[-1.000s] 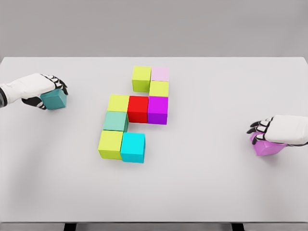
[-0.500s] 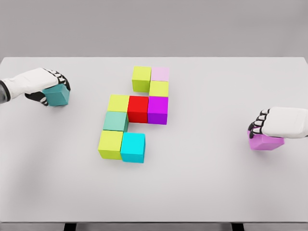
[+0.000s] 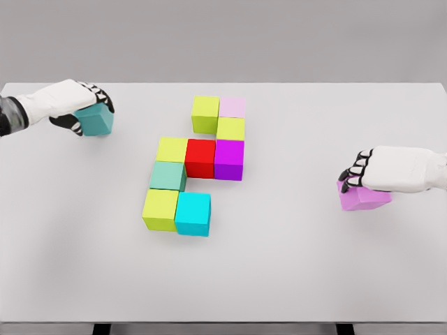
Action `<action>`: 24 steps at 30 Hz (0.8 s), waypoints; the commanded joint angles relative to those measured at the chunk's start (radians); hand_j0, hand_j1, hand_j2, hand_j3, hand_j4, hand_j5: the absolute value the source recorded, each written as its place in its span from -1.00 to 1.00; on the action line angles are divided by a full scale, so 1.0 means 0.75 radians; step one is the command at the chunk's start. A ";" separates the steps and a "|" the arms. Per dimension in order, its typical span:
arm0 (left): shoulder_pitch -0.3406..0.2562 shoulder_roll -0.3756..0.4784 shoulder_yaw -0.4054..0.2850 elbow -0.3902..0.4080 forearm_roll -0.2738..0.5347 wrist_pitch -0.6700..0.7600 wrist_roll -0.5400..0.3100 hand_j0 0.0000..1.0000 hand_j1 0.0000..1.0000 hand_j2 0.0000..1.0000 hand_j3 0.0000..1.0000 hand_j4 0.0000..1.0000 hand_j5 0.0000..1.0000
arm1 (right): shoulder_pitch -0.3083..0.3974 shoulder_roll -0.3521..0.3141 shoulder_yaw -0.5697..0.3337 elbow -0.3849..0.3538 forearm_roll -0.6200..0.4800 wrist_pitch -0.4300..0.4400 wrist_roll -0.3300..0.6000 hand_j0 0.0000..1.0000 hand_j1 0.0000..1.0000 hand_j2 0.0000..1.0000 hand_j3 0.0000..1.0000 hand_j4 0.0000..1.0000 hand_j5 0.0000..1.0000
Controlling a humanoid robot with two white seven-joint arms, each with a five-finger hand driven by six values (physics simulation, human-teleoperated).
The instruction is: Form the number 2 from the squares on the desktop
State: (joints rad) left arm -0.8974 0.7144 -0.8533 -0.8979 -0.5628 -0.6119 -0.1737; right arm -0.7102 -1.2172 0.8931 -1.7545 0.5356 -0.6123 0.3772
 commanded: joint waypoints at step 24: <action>-0.180 -0.310 0.003 0.252 0.006 0.001 -0.057 0.31 0.31 0.31 0.31 0.31 0.31 | -0.033 0.263 0.020 -0.017 -0.152 0.002 0.002 0.37 0.37 0.37 0.37 0.37 0.37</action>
State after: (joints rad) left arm -1.0354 0.4983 -0.8539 -0.7183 -0.5643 -0.6122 -0.2163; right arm -0.7348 -1.0425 0.9051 -1.7665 0.4363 -0.6127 0.3793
